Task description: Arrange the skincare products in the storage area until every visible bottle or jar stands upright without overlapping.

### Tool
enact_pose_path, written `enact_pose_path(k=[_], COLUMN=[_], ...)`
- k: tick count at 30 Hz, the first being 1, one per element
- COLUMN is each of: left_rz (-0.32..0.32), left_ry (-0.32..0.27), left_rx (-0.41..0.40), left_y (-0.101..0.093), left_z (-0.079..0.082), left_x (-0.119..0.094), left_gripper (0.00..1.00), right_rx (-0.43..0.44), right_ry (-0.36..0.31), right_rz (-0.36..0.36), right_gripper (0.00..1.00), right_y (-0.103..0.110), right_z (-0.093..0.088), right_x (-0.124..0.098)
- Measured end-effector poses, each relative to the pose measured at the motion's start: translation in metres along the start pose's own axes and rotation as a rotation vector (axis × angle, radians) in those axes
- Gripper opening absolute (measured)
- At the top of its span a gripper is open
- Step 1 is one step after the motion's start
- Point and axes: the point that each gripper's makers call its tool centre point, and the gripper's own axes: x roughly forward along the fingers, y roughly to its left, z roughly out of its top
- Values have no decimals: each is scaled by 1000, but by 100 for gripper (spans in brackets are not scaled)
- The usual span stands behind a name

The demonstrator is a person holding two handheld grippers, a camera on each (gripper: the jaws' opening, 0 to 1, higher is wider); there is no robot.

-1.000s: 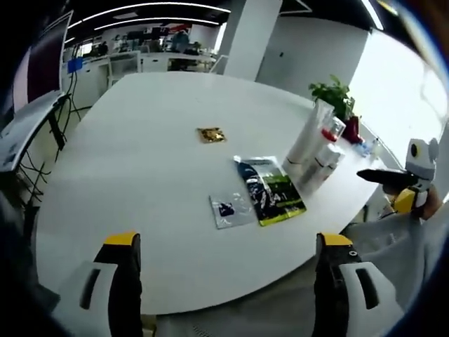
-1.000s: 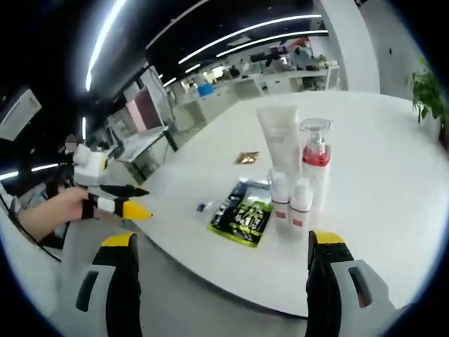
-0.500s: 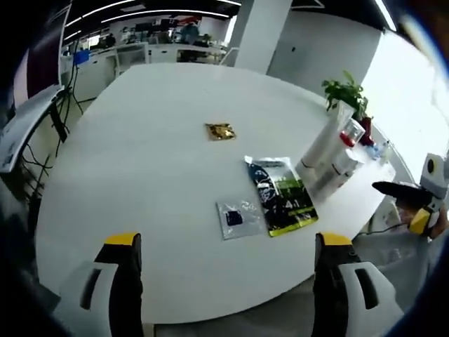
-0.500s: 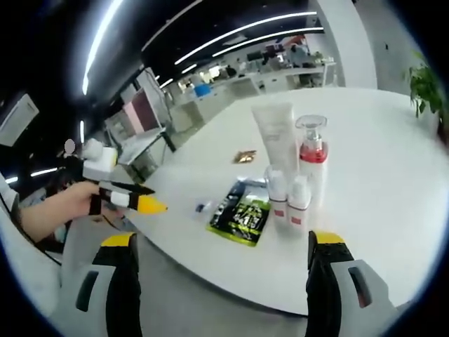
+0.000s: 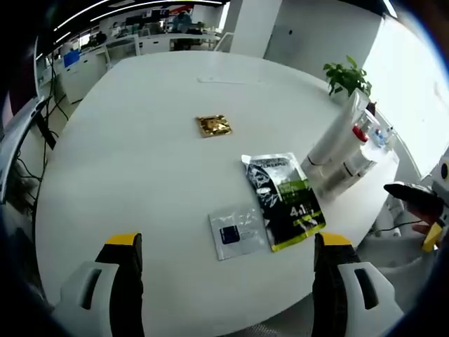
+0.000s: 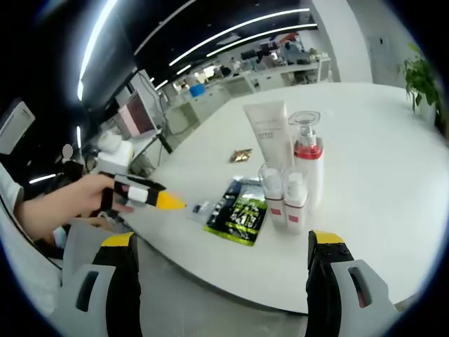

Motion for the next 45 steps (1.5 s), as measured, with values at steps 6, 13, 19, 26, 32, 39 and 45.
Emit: enact_pose_path(k=[6,13,19,26,32,39,45], left_rz=[8,20,31,56,77,108,111], left_ry=[14,29,29,39,31,20,16], left_rx=[2,-16,-51,-45,-14,13,-3], left_y=[-2,-1,-1,-1,-4,-6,-8], left_z=[5,11,23,36,55,74,81], left_x=[10,21,34,49,63,80,90], left_gripper=[95,95,95,94,93,92,89], right_rx=[7,19,26,37,39,50,59], right_ry=[2,-2,-2,-6,-4,-2,-1], right_rz=[-6,-16,-23,-30,-32,-32,-31], right_gripper=[99,99,98,98,98,98,98], right_y=[-2,-4,-6,-8,-8,-9,-10], right_z=[-1,0,0,1,1,0,-1], right_x=[1,0,0,0,0,1,1])
